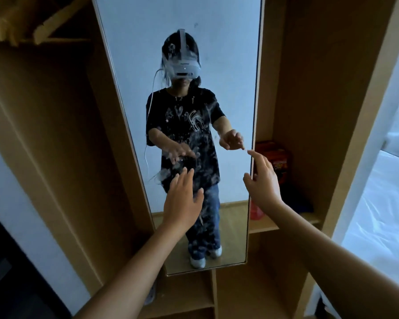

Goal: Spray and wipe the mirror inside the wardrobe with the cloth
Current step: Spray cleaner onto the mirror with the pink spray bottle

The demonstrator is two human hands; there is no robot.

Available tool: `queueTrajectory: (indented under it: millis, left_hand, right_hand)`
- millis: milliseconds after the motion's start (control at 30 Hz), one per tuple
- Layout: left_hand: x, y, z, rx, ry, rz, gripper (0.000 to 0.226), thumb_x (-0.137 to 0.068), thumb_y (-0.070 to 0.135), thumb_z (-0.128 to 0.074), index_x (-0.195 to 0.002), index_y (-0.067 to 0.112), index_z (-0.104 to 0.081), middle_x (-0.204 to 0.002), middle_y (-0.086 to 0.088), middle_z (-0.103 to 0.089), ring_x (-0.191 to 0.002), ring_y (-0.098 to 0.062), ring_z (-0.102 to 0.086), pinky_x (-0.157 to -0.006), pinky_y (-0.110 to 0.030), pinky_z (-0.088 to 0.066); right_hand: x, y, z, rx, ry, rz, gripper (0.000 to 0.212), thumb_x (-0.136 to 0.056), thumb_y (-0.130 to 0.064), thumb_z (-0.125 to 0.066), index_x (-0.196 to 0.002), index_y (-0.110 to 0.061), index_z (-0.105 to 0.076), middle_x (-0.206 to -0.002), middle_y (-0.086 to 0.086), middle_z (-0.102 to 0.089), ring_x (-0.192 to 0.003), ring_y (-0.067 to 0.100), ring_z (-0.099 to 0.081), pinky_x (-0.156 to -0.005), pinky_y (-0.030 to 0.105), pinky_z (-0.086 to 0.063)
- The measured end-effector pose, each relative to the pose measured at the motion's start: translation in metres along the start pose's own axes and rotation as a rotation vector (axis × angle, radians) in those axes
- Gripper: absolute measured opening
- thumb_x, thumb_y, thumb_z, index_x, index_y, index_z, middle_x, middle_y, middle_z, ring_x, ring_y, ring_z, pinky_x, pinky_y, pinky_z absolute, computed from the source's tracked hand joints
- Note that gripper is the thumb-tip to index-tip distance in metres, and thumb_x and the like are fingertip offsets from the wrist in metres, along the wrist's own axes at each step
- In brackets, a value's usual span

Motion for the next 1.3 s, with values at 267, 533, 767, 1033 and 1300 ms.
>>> queueTrajectory:
  millis: [267, 533, 767, 1033, 1300]
  left_hand:
    - [0.019, 0.039, -0.049, 0.147, -0.168, -0.025, 0.063, -0.1, 0.04, -0.043, -0.154, 0.02, -0.017, -0.16, 0.002, -0.017, -0.147, -0.015, -0.016, -0.118, -0.037, -0.023]
    - [0.023, 0.088, -0.106, 0.218, -0.245, -0.031, 0.061, -0.099, 0.042, -0.045, -0.152, 0.019, -0.022, -0.157, 0.002, -0.026, -0.144, -0.014, -0.022, -0.114, -0.032, -0.025]
    - [0.016, 0.13, -0.16, 0.328, -0.268, 0.119, 0.057, -0.097, 0.039, -0.051, -0.148, 0.022, -0.031, -0.148, 0.004, -0.04, -0.125, -0.001, -0.042, -0.094, -0.012, -0.03]
    - [0.011, 0.149, -0.21, 0.421, -0.214, 0.305, 0.05, -0.096, 0.033, -0.055, -0.142, 0.023, -0.039, -0.126, 0.013, -0.052, -0.118, -0.007, -0.052, -0.083, -0.015, -0.043]
    - [0.0, 0.135, -0.253, 0.405, -0.223, 0.374, 0.057, -0.096, 0.033, -0.055, -0.147, 0.022, -0.032, -0.147, -0.002, -0.043, -0.132, -0.018, -0.044, -0.105, -0.039, -0.044]
  right_hand:
    - [0.035, 0.042, 0.039, 0.017, -0.014, -0.131, 0.057, -0.09, -0.005, -0.06, -0.143, -0.019, -0.044, -0.144, 0.001, -0.048, -0.135, 0.018, -0.041, -0.106, 0.03, -0.035]
    - [0.044, 0.098, 0.074, -0.008, -0.076, -0.202, 0.053, -0.092, -0.005, -0.059, -0.142, -0.015, -0.045, -0.138, 0.004, -0.053, -0.13, 0.021, -0.047, -0.104, 0.045, -0.046]
    - [0.021, 0.157, 0.096, -0.061, -0.212, -0.219, 0.056, -0.093, -0.007, -0.062, -0.144, -0.02, -0.043, -0.138, 0.001, -0.053, -0.13, 0.016, -0.047, -0.102, 0.032, -0.046]
    - [-0.005, 0.215, 0.098, -0.096, -0.361, -0.198, 0.056, -0.092, -0.013, -0.065, -0.142, -0.018, -0.042, -0.138, 0.001, -0.052, -0.131, 0.015, -0.045, -0.097, 0.023, -0.039]
    - [-0.028, 0.253, 0.061, -0.112, -0.437, -0.221, 0.055, -0.092, -0.017, -0.066, -0.142, -0.018, -0.043, -0.139, 0.0, -0.053, -0.131, 0.014, -0.045, -0.1, 0.026, -0.04]
Point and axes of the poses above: each hand's wrist, its own x-axis away from the middle knuckle, its own z-axis out of the back of the hand, y = z × x, the point moved 5 cm from there along -x, towards the middle knuckle
